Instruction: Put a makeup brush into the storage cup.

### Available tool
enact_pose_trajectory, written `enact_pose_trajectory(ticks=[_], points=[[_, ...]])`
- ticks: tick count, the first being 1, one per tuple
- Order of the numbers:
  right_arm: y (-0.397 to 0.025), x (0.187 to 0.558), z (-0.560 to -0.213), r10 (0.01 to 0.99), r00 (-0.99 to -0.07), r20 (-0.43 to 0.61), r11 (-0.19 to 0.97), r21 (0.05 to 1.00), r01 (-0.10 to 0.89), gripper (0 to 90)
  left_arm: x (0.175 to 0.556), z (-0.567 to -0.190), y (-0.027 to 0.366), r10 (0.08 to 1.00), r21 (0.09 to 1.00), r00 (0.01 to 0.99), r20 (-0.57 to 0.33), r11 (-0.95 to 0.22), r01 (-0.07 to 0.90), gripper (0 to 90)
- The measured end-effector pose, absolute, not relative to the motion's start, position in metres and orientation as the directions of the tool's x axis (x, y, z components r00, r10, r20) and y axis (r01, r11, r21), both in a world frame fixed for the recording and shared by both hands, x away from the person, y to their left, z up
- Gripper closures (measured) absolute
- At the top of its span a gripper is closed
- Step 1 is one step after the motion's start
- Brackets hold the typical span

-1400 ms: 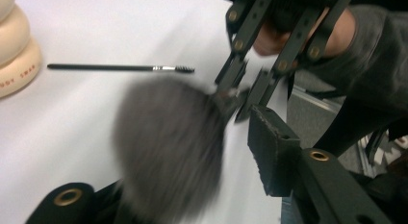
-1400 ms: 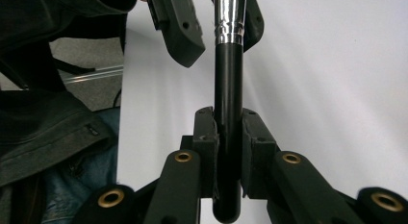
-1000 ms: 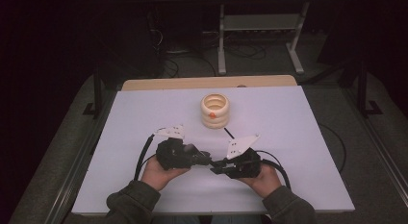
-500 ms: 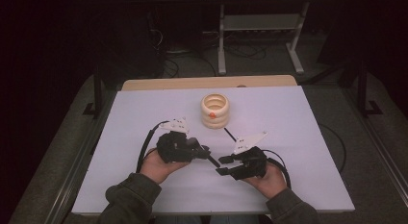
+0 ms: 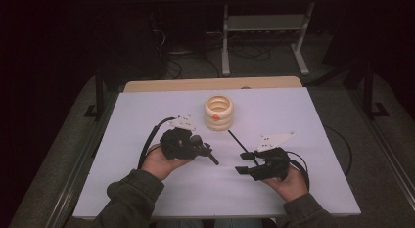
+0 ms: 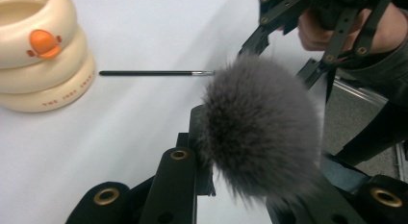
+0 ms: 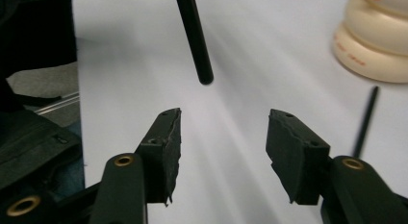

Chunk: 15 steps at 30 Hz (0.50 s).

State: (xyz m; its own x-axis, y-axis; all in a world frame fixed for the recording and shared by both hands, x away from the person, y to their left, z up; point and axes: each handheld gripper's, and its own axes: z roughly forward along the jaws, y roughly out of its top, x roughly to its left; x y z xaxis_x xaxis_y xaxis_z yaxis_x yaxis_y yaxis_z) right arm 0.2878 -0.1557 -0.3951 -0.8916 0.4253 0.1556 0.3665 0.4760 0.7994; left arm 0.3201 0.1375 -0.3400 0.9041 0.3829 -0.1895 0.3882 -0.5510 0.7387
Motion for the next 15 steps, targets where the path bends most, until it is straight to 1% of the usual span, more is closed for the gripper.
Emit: enact_pose_trajectory(ticks=[8, 11, 15], points=[[-0.174, 0.287, -0.396, 0.475, -0.866, 0.156, 0.459, 0.796, 0.395, 41.2, 0.333, -0.338, 0.133, 0.391, 0.723, 0.899, -0.196, -0.562, 0.402, 77.6], [-0.181, 0.286, -0.398, 0.504, -0.848, 0.162, 0.448, 0.790, 0.418, 38.0, 0.339, -0.338, 0.131, 0.391, 0.714, 0.898, -0.200, -0.569, 0.407, 77.6], [-0.186, 0.286, -0.399, 0.519, -0.839, 0.165, 0.441, 0.789, 0.428, 36.5, 0.343, -0.337, 0.131, 0.392, 0.708, 0.898, -0.199, -0.576, 0.408, 77.6]])
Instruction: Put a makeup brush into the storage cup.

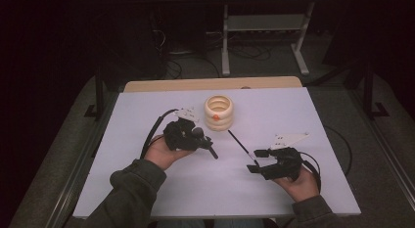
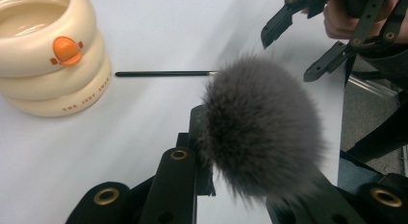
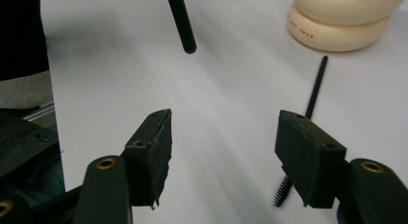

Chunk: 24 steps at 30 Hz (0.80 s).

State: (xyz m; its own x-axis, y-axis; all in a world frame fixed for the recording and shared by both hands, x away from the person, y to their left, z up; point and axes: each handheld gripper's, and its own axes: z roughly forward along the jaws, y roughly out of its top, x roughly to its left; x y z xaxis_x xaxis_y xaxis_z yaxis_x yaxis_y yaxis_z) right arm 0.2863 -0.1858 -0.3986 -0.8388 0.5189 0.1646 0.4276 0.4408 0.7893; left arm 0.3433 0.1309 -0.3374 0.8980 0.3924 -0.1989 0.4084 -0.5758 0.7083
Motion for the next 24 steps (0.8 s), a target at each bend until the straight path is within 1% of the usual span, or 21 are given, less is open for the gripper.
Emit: enact_pose_trajectory(ticks=[10, 24], points=[[-0.201, 0.286, -0.401, 0.558, -0.815, 0.157, 0.432, 0.783, 0.447, 32.9, 0.356, -0.328, 0.133, 0.407, 0.699, 0.892, -0.196, -0.581, 0.418, 77.6], [-0.204, 0.286, -0.401, 0.564, -0.814, 0.139, 0.445, 0.779, 0.442, 29.6, 0.379, -0.308, 0.136, 0.432, 0.698, 0.879, -0.200, -0.567, 0.438, 77.6]])
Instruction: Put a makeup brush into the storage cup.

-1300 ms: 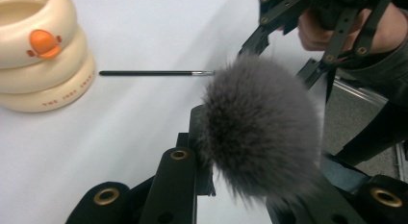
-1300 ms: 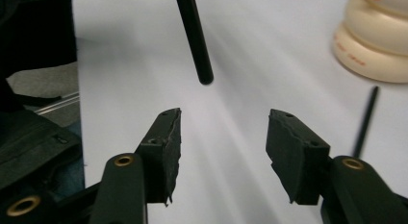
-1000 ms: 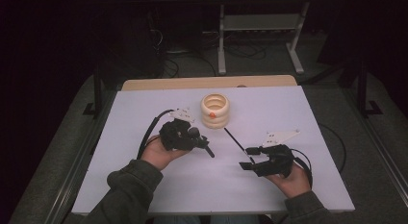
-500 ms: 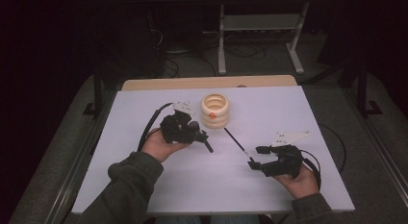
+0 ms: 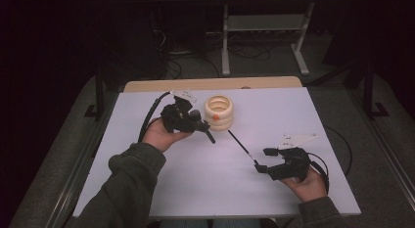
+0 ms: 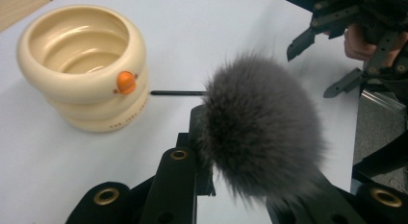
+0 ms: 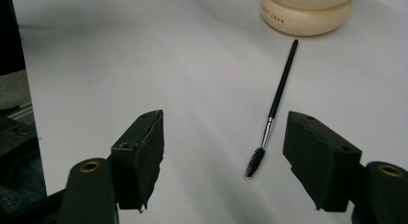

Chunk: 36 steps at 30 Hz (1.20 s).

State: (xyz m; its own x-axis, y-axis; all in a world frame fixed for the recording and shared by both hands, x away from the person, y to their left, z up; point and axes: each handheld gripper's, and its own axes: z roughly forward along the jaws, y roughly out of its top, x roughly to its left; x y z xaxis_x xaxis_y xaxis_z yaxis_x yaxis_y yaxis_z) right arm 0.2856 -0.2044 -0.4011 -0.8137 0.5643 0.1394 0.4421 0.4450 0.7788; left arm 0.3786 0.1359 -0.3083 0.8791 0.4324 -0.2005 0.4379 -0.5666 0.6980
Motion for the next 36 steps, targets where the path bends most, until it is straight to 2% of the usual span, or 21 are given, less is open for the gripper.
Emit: enact_pose_trajectory(ticks=[19, 33, 36], points=[[-0.210, 0.287, -0.399, 0.579, -0.806, 0.124, 0.433, 0.790, 0.434, 26.6, 0.417, -0.275, 0.116, 0.439, 0.688, 0.876, -0.201, -0.573, 0.445, 77.6], [-0.214, 0.286, -0.395, 0.590, -0.798, 0.121, 0.418, 0.800, 0.430, 25.3, 0.454, -0.259, 0.108, 0.512, 0.696, 0.830, -0.222, -0.513, 0.503, 77.7], [-0.213, 0.288, -0.396, 0.589, -0.801, 0.109, 0.431, 0.796, 0.425, 25.1, 0.464, -0.257, 0.103, 0.530, 0.684, 0.824, -0.199, -0.527, 0.504, 77.7]])
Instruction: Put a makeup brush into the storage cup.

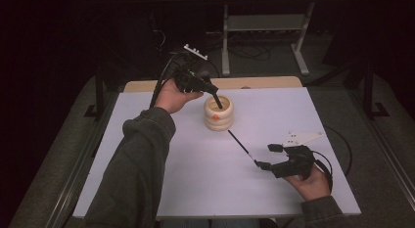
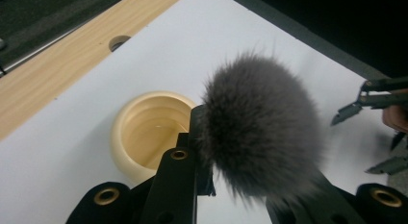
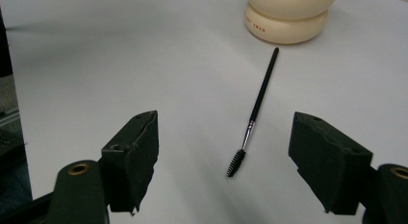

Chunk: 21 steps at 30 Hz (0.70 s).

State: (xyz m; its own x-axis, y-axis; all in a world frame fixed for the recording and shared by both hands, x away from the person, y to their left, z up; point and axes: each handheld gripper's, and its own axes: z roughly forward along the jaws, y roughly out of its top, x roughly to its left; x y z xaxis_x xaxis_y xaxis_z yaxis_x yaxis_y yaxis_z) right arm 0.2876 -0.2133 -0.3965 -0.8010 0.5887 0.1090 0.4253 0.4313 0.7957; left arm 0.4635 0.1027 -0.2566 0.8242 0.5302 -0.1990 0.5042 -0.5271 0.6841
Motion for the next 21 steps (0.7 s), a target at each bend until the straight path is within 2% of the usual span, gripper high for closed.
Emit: enact_pose_trajectory(ticks=[7, 14, 21], points=[[-0.212, 0.289, -0.397, 0.589, -0.801, 0.108, 0.435, 0.793, 0.426, 24.7, 0.475, -0.254, 0.102, 0.550, 0.664, 0.815, -0.182, -0.543, 0.515, 77.7], [-0.214, 0.286, -0.395, 0.593, -0.800, 0.092, 0.434, 0.800, 0.414, 24.8, 0.484, -0.261, 0.104, 0.599, 0.673, 0.780, -0.182, -0.502, 0.543, 77.7], [-0.218, 0.285, -0.394, 0.605, -0.792, 0.090, 0.427, 0.802, 0.417, 24.8, 0.487, -0.267, 0.099, 0.606, 0.659, 0.775, -0.179, -0.511, 0.551, 77.5]])
